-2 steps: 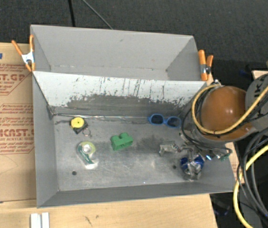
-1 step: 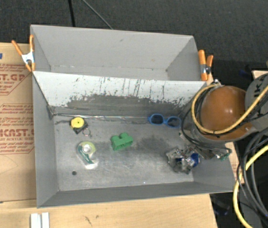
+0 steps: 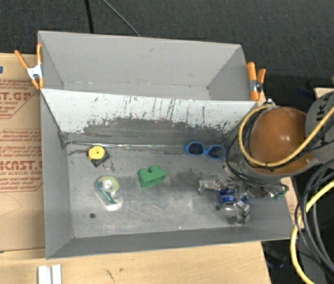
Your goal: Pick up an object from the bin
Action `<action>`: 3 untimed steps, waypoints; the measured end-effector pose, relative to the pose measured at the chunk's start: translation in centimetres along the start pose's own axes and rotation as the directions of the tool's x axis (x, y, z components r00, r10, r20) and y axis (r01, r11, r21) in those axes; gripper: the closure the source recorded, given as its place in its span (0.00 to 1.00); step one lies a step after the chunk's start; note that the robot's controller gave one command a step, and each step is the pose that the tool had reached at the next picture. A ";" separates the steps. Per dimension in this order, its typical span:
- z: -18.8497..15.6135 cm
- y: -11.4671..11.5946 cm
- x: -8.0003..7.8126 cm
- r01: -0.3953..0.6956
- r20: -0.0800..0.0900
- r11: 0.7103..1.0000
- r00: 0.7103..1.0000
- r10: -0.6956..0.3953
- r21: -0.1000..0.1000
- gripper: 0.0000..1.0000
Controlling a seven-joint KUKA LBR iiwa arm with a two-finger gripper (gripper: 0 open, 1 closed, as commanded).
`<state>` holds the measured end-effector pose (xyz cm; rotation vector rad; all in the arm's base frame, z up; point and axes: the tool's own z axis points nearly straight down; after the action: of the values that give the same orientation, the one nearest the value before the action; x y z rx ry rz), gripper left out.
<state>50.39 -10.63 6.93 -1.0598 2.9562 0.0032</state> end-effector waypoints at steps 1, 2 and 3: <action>-2.2 -6.3 -1.0 -0.087 0.003 0.996 0.996 0.087 0.007 0.00; -0.3 -3.3 0.7 0.214 0.020 0.977 0.977 -0.214 -0.009 0.00; -0.3 -3.8 1.3 0.213 0.007 0.977 0.977 -0.213 -0.007 1.00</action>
Offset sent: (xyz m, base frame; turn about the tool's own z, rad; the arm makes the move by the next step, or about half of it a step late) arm 0.0455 -0.0409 0.0203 0.0830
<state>51.77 -14.37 7.19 -1.3687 2.8222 0.0182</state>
